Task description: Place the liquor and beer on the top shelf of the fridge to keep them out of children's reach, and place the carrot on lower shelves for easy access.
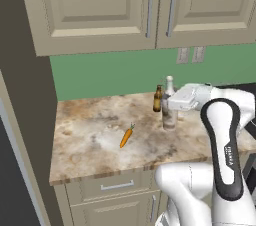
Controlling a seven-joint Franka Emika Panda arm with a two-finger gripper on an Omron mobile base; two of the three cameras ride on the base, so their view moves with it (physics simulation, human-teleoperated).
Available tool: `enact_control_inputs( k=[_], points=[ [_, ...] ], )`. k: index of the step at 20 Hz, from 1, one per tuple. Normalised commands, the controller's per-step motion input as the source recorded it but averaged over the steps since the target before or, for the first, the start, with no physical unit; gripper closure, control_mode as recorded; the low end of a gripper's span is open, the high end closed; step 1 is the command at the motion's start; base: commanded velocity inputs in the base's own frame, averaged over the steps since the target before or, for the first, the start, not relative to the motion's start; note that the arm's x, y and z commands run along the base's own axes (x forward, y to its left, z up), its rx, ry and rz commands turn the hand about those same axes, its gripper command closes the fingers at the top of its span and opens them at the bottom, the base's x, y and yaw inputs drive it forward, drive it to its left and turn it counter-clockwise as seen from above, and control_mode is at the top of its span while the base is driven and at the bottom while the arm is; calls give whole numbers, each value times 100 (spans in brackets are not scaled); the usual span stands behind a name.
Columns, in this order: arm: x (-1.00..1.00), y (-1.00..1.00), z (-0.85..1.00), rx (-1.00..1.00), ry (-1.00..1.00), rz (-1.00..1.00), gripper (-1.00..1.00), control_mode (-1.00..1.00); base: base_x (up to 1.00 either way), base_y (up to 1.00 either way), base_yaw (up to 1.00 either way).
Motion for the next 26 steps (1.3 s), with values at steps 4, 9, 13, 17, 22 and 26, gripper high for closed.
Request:
enact_control_inputs(
  k=[4,9,13,17,22,26],
  points=[
    [-50,0,82,-20,15,-30,100,-100,0,0,0],
    [-29,0,80,-23,18,-21,100,-100,0,0,0],
    [-26,0,54,-23,11,-16,100,-100,0,0,0],
    [-20,-1,16,-12,2,-16,100,-100,0,0,0],
    [-53,-21,0,-1,-7,-13,100,-100,0,0,0],
    [-56,-34,0,0,-14,-12,100,-100,0,0,0]
  ],
)
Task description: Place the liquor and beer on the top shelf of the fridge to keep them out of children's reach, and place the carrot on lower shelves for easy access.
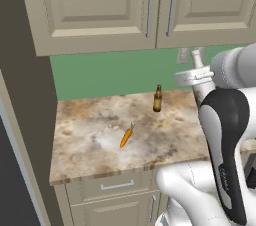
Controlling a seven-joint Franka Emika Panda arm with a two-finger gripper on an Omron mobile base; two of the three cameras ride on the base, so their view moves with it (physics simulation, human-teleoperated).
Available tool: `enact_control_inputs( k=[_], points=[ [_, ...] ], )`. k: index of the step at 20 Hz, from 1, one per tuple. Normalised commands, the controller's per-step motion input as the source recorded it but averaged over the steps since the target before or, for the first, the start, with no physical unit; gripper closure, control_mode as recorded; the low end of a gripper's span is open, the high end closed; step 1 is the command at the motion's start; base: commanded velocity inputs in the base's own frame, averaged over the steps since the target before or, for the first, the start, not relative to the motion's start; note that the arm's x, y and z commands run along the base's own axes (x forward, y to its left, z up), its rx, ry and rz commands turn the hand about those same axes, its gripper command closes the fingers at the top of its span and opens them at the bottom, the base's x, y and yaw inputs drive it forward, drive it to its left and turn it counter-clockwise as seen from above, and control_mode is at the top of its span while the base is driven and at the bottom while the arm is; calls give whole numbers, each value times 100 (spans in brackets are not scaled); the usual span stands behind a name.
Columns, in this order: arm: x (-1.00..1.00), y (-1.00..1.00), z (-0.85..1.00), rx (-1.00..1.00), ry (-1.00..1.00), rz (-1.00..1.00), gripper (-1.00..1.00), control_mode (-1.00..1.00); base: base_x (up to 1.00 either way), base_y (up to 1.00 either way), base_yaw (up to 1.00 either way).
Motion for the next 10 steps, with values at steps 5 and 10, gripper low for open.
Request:
enact_control_inputs(
  k=[5,10],
  points=[
    [-34,-26,0,0,-12,-10,100,-100,0,0,0],
    [-17,-2,2,0,-1,-6,100,100,-19,0,-1]
  ],
)
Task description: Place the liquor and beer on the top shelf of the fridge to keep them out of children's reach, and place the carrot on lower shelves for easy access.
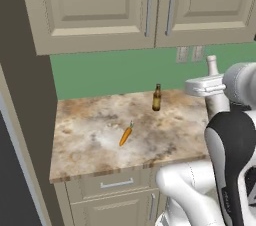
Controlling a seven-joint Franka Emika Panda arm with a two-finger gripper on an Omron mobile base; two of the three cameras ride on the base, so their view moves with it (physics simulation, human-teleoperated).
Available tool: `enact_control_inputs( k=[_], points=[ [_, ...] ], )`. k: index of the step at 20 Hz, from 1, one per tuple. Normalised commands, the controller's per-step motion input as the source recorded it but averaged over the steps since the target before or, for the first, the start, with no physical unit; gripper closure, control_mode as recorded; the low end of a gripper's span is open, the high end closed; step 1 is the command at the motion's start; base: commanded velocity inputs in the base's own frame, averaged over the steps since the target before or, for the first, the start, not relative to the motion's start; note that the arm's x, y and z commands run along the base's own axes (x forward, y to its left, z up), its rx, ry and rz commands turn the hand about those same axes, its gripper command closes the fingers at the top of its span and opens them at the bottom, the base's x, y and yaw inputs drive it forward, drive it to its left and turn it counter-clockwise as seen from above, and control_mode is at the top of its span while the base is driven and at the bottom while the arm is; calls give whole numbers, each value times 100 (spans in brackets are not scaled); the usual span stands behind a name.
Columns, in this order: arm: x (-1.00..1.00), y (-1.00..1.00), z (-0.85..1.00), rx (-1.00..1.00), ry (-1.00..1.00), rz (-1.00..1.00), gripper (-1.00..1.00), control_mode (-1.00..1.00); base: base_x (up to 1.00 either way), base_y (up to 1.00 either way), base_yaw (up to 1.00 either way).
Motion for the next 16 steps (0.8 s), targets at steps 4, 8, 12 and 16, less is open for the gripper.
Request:
enact_control_inputs(
  k=[4,8,12,16],
  points=[
    [0,0,0,0,0,0,100,100,-69,14,0],
    [0,0,0,0,0,0,100,100,-67,26,20],
    [0,0,0,0,0,0,100,100,-40,16,52],
    [0,0,0,0,0,0,100,100,-21,0,69]
  ],
)
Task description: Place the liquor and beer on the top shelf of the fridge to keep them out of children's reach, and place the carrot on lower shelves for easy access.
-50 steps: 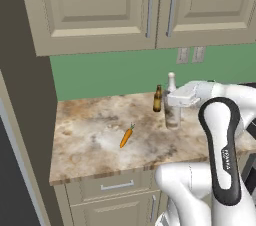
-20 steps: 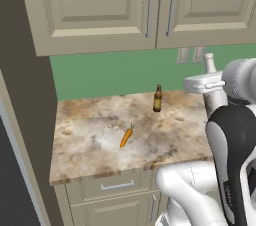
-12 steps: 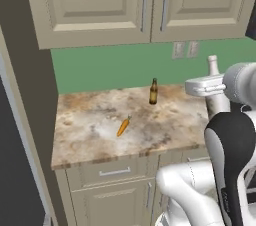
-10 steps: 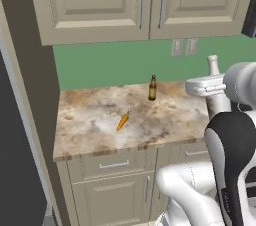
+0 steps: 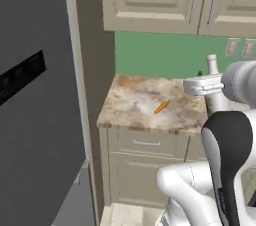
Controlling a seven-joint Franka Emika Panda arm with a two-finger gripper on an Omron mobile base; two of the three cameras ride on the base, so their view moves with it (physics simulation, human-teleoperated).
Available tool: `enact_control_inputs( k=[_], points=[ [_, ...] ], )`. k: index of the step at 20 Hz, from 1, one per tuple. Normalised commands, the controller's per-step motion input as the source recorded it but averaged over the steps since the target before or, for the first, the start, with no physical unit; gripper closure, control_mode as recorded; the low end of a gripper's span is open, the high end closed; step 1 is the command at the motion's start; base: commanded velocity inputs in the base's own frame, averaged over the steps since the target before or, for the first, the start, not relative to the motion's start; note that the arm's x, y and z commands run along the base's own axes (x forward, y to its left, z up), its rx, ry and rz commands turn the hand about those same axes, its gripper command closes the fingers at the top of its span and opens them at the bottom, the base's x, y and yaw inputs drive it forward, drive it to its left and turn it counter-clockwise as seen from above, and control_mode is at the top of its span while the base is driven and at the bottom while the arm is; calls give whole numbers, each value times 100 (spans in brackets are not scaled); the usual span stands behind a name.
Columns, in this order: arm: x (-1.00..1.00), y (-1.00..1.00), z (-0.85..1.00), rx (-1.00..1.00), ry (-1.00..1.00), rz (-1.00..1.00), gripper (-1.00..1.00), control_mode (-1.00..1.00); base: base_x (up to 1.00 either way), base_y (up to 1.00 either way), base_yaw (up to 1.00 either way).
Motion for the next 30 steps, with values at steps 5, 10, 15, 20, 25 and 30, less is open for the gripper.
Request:
enact_control_inputs(
  k=[5,10,15,20,25,30],
  points=[
    [0,0,0,0,0,0,100,100,-40,-2,77],
    [0,0,0,0,0,0,100,100,-74,0,73],
    [0,0,0,0,0,0,100,100,-81,16,69],
    [0,0,0,0,0,0,100,100,-33,86,53],
    [0,0,0,0,0,0,100,100,-4,100,41],
    [0,0,0,0,0,0,100,100,4,100,28]
  ],
)
